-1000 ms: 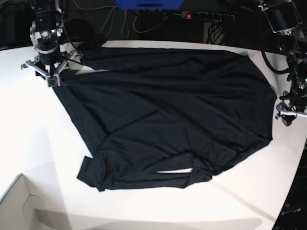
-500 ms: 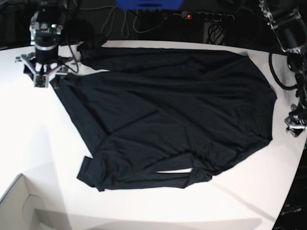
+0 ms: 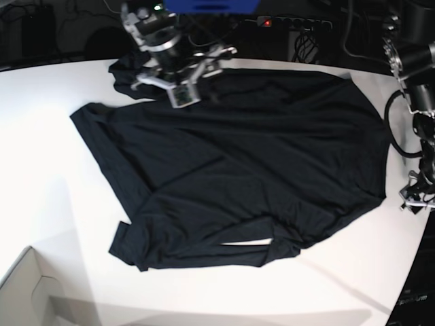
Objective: Layout the t-shirt on the table in an organized manner, then fold the t-shirt properly
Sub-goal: 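Release the collar and move the right gripper over the shirt's middle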
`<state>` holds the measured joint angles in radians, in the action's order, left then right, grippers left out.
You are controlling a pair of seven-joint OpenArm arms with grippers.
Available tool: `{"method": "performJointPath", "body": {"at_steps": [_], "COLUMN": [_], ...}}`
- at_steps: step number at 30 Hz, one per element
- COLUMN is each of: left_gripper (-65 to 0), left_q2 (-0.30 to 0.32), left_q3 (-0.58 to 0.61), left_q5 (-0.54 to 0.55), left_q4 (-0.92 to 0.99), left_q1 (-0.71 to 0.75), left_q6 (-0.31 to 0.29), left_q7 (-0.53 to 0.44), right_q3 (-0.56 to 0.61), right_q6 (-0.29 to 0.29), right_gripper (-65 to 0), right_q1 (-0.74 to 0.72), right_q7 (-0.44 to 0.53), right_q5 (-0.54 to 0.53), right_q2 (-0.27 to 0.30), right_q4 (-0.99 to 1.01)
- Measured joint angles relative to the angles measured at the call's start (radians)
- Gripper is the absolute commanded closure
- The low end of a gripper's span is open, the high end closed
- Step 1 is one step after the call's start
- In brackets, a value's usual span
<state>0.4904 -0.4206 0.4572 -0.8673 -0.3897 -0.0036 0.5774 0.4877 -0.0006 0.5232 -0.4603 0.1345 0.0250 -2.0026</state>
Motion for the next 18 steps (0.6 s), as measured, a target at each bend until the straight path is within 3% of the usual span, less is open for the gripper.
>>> {"method": "performJointPath", "body": {"at_steps": [6, 12, 18], "left_gripper": [-37.2, -37.4, -37.3], "left_q2": [0.0, -0.001, -0.001], "left_q3": [0.014, 0.124, 0.137], "left_q5": [0.001, 0.003, 0.003], "left_q4": [0.06, 0.058, 0.061], "left_q1": [-0.024, -0.024, -0.023], "left_q6": [0.0, 0.0, 0.0], "left_q7": [-0.003, -0.002, -0.001], "right_q3": [0.216, 0.256, 0.316], "right_q6": [0.015, 0.064, 0.121], "right_gripper": [-35.5, -35.7, -35.6], "right_q1": [-0.081, -0.122, -0.182], "right_q7": [0.008, 0.002, 0.004], "right_q5": [-0.043, -0.045, -0.109], "right_q2": [0.045, 0.055, 0.077], "right_q4": [0.004, 0.039, 0.098]}}
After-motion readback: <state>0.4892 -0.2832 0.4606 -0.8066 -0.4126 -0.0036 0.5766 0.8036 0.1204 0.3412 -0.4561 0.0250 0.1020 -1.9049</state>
